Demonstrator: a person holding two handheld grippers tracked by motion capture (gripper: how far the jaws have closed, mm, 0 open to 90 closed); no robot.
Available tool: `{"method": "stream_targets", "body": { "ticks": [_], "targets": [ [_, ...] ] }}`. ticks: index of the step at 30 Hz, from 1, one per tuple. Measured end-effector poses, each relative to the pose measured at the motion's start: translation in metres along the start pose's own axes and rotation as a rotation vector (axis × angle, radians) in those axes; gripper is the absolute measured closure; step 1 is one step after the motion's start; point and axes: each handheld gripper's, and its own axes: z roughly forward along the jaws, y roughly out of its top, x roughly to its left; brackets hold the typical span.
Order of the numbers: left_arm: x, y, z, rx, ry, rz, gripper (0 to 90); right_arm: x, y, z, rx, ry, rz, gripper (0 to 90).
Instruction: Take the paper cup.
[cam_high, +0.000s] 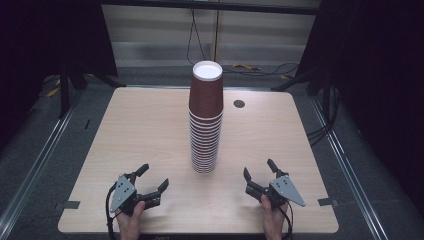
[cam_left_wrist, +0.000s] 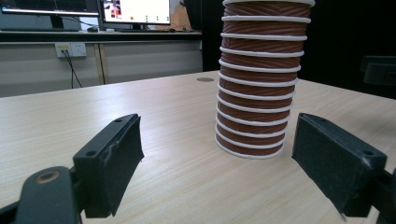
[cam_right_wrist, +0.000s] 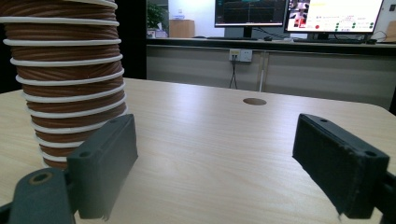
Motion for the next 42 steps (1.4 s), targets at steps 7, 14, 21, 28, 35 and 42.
{"method": "stream_targets", "body": {
  "ticks": [7,14,21,28,35,42],
  "targets": [
    [0.001,0.0,-0.001,-0.004,0.001,-0.011,15.8,-0.004,0.001,-0.001,0.021,0.025,0.019,13.1],
    [0.001,0.0,-0.001,-0.01,-0.006,-0.011,15.8,-0.003,0.002,0.003,0.077,0.026,0.017,13.5],
    [0.003,0.0,-0.001,-0.01,-0.02,-0.019,15.8,-0.005,0.003,0.007,0.108,0.079,0.04,13.1],
    [0.003,-0.001,-0.002,-0.018,-0.019,-0.008,15.8,-0.005,0.01,0.004,0.113,0.148,0.042,13.7],
    [0.003,-0.001,-0.002,-0.021,-0.028,-0.008,15.8,-0.002,0.027,0.005,0.096,0.237,0.036,14.8],
    [0.003,-0.001,-0.002,-0.021,-0.037,-0.02,15.8,0.003,0.047,0.01,0.087,0.32,0.005,17.2]
  ]
}}
